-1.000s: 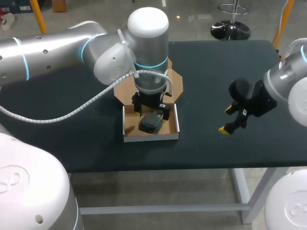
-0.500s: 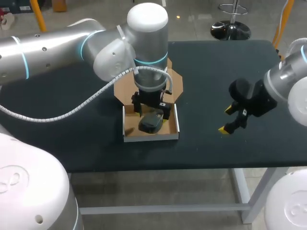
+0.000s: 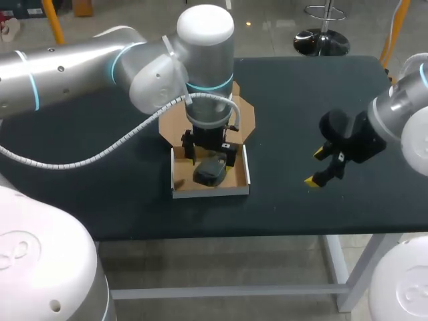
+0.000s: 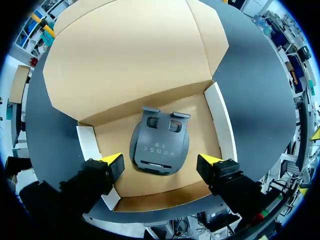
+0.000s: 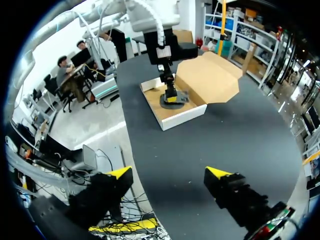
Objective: Assemble the packaging by folding the flat box into shape, placing the metal phone stand inside, and closing the box properly
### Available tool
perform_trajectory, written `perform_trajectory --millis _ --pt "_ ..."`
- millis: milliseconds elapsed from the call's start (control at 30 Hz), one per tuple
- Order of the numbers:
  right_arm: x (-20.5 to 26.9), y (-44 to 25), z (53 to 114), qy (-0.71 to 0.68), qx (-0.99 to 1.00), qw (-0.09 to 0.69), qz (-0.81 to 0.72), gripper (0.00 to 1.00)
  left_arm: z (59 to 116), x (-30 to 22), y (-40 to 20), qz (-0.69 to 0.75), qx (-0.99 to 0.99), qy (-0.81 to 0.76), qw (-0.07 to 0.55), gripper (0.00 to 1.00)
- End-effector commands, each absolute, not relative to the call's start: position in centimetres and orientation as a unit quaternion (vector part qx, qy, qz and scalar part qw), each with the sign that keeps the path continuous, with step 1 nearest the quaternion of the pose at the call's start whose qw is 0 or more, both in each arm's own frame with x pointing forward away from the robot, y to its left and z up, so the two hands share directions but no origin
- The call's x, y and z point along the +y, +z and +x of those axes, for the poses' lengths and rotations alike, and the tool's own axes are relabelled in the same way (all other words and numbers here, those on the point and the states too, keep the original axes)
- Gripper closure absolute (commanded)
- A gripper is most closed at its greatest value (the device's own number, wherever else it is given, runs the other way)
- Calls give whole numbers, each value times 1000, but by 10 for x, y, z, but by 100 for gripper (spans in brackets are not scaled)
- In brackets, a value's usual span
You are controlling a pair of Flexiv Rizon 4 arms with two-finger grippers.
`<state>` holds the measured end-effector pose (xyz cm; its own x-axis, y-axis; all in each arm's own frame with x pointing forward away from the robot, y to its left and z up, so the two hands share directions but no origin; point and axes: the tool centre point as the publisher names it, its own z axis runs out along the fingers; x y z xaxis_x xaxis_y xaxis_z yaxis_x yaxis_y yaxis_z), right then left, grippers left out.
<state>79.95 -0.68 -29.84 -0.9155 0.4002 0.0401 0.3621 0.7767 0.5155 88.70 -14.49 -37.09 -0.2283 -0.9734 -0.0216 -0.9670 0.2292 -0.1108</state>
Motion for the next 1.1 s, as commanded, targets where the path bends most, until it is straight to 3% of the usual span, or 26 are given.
perform_trajectory --millis 33,1100 --pt "-9 -296 799 269 942 33 200 0 881 -146 -369 -632 773 -43 45 0" --pt "-9 -296 799 269 942 33 200 0 855 -145 -398 -681 731 -28 33 0"
